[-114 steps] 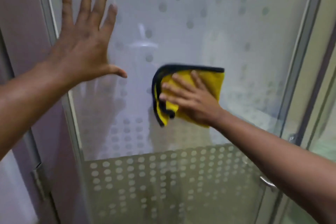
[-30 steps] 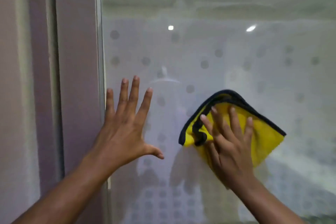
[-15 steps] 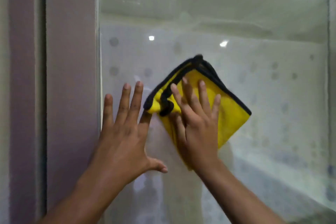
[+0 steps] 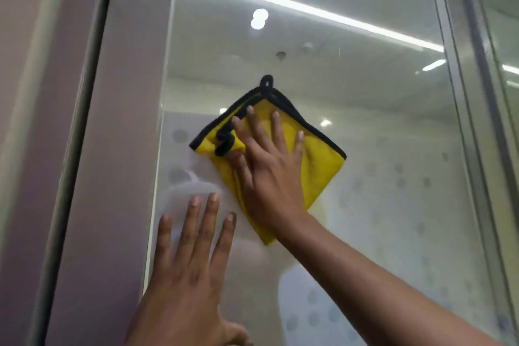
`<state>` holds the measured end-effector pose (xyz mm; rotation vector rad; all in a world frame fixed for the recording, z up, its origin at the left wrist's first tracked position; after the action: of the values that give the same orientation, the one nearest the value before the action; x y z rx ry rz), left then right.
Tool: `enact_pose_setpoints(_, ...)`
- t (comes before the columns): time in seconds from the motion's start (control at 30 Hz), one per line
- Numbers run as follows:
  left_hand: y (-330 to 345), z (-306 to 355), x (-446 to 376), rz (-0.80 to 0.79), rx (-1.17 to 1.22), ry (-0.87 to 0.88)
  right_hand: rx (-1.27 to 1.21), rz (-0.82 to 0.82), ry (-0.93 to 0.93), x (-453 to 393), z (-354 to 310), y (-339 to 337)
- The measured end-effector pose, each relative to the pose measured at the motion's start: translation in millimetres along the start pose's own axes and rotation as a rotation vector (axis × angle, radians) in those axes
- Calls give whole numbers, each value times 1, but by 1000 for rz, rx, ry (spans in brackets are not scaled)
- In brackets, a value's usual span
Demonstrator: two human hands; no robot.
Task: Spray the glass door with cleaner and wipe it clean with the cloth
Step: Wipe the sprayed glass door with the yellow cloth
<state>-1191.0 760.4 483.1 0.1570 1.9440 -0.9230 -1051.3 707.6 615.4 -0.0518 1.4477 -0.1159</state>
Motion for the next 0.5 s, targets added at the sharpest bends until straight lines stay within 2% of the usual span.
enact_pose_setpoints(0.1,0,0,-1,-10,-4,0,25,-48,-193,-15,-16,6)
enact_pose_setpoints(0.2,-1,-3,-1,-39,-8,3,-5,-30,-180,-9,24,-3)
enact_pose_setpoints(0.4,-2,-3,3,-38,-33,13,-79,212,424,37,203,-58)
enact_pose_setpoints(0.5,1,-5,3,-25,-34,25,-114,362,872,70,274,-88)
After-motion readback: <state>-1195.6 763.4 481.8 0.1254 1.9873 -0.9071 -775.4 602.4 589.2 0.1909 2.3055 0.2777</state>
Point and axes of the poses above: each hand's wrist, its own x-axis away from the middle knuckle, its own y-axis out of the palm, z = x × y, the point moved 1 cm from there along -x, towards the middle knuckle, and after that the axes turned 1 degree about z, right-handed, at the moved point
